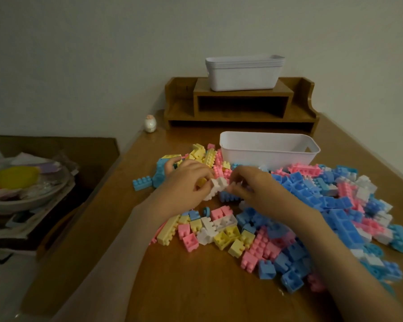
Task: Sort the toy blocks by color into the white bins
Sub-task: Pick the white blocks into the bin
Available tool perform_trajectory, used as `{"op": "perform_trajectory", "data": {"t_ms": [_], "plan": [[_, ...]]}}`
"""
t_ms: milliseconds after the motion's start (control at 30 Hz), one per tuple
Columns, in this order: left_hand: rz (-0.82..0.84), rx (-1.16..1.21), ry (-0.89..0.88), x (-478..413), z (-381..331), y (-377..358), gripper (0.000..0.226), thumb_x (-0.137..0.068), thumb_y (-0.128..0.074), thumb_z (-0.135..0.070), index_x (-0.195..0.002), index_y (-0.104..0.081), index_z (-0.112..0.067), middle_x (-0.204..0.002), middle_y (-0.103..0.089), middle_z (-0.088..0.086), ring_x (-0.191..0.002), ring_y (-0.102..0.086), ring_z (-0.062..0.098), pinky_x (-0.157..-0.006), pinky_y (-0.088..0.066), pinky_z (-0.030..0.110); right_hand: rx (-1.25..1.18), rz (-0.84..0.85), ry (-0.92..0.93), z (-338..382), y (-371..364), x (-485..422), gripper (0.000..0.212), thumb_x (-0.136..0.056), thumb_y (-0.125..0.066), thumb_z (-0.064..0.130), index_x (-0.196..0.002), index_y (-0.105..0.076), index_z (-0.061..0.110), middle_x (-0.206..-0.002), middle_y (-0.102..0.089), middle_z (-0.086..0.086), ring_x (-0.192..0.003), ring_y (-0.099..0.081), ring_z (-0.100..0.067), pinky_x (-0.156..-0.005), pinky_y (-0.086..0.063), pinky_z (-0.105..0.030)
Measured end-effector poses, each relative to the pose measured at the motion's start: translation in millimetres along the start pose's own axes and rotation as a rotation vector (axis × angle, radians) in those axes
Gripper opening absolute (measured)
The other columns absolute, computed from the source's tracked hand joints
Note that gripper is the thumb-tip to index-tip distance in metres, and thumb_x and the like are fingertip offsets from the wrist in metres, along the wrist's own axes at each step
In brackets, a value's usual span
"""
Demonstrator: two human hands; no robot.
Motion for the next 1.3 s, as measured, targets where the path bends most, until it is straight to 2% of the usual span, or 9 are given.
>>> {"op": "perform_trajectory", "data": {"t_ms": [67, 233, 333, 633, 867, 1000, 1100, 1200, 1300], "plan": [[-0.021, 0.098, 0.067, -0.5, 2.7, 2.2, 0.015, -0.094, -0.048, -0.023, -0.100, -0.062, -0.027, -0.105, -0.059, -0.016, -0.114, -0.043, 0.000, -0.105, -0.001, 0.023, -0.171, -0.044, -0.023, -0.5, 4.1, 1.9, 0.015, -0.092, -0.055, 0.028, -0.103, -0.046, 0.022, -0.089, -0.053, 0.010, -0.079, -0.052, -0.009, -0.069, -0.045, -0.023], [0.008, 0.259, 0.171, -1.0, 10.7, -6.4, 0.021, -0.097, -0.045, -0.028, -0.105, -0.064, -0.030, -0.097, -0.066, -0.008, -0.106, -0.052, 0.013, -0.110, -0.021, 0.036, -0.266, -0.045, 0.084, 16.2, 4.0, 4.6, 0.022, -0.092, -0.055, 0.025, -0.114, -0.050, 0.029, -0.094, -0.059, 0.011, -0.082, -0.058, -0.010, -0.074, -0.052, -0.029], [0.014, 0.418, 0.177, -1.5, 8.4, -4.5, 0.019, -0.095, -0.048, -0.027, -0.101, -0.067, -0.028, -0.087, -0.068, -0.007, -0.091, -0.061, 0.012, -0.091, -0.045, 0.045, -0.297, -0.122, 0.075, 15.8, 15.6, 5.9, 0.016, -0.089, -0.059, 0.023, -0.104, -0.055, 0.027, -0.087, -0.060, 0.015, -0.078, -0.056, -0.005, -0.069, -0.047, -0.019], [-0.121, 0.289, 0.236, -80.6, -9.1, 31.9, 0.022, -0.098, -0.043, -0.026, -0.101, -0.064, -0.023, -0.080, -0.062, -0.006, -0.077, -0.058, 0.013, -0.061, -0.043, 0.027, -0.079, -0.300, -0.230, -42.4, 77.3, -47.3, 0.027, -0.093, -0.054, 0.022, -0.120, -0.053, 0.018, -0.113, -0.059, -0.003, -0.092, -0.054, -0.015, -0.068, -0.038, -0.018], [-0.066, 0.118, 0.259, -131.1, -31.5, -7.2, 0.029, -0.099, -0.042, -0.018, -0.123, -0.058, -0.016, -0.117, -0.063, 0.009, -0.103, -0.059, 0.025, -0.082, -0.052, 0.034, 0.079, -0.202, -0.347, -81.4, 62.1, -61.3, 0.047, -0.093, -0.054, 0.024, -0.137, -0.041, 0.021, -0.136, -0.049, -0.007, -0.120, -0.049, -0.025, -0.100, -0.043, -0.041], [0.127, 0.054, 0.292, -124.8, -35.5, -33.6, 0.055, -0.095, -0.046, -0.004, -0.145, -0.033, -0.024, -0.146, -0.040, 0.006, -0.129, -0.043, 0.028, -0.102, -0.043, 0.042, 0.098, -0.258, -0.201, -70.7, 71.1, -43.1, 0.019, -0.092, -0.054, 0.017, -0.111, -0.056, 0.019, -0.114, -0.055, -0.001, -0.105, -0.051, -0.017, -0.090, -0.044, -0.028], [0.107, 0.114, 0.172, -103.7, -48.7, -25.1, 0.057, -0.087, -0.047, 0.008, -0.137, -0.040, -0.019, -0.136, -0.045, 0.003, -0.121, -0.046, 0.020, -0.095, -0.046, 0.035, 0.097, -0.100, -0.170, -68.4, 54.0, -30.7, 0.018, -0.094, -0.048, 0.012, -0.105, -0.062, 0.017, -0.110, -0.060, -0.003, -0.098, -0.053, -0.018, -0.086, -0.043, -0.026], [0.237, 0.116, 0.104, -68.0, -48.7, -31.7, 0.042, -0.090, -0.043, 0.003, -0.125, -0.047, -0.020, -0.119, -0.052, -0.001, -0.104, -0.050, 0.014, -0.084, -0.046, 0.028, 0.098, -0.038, -0.199, -74.0, 38.2, -24.0, 0.028, -0.098, -0.042, 0.016, -0.118, -0.062, 0.018, -0.125, -0.059, -0.003, -0.112, -0.052, -0.020, -0.096, -0.037, -0.027], [0.307, 0.002, 0.120, -44.1, -36.9, -50.8, 0.050, -0.089, -0.042, 0.005, -0.129, -0.051, -0.024, -0.127, -0.055, 0.000, -0.113, -0.049, 0.019, -0.093, -0.044, 0.034, 0.191, 0.021, -0.228, -79.2, 32.1, -24.7, 0.032, -0.099, -0.040, 0.019, -0.126, -0.057, 0.020, -0.131, -0.054, -0.005, -0.120, -0.047, -0.023, -0.105, -0.034, -0.034]]}}
Point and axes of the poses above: each hand's wrist, its own x-axis away from the middle knuckle, its own y-axis out of the back of the hand, z = x × y, the point moved 8 cm from there along -x, towards the middle knuckle
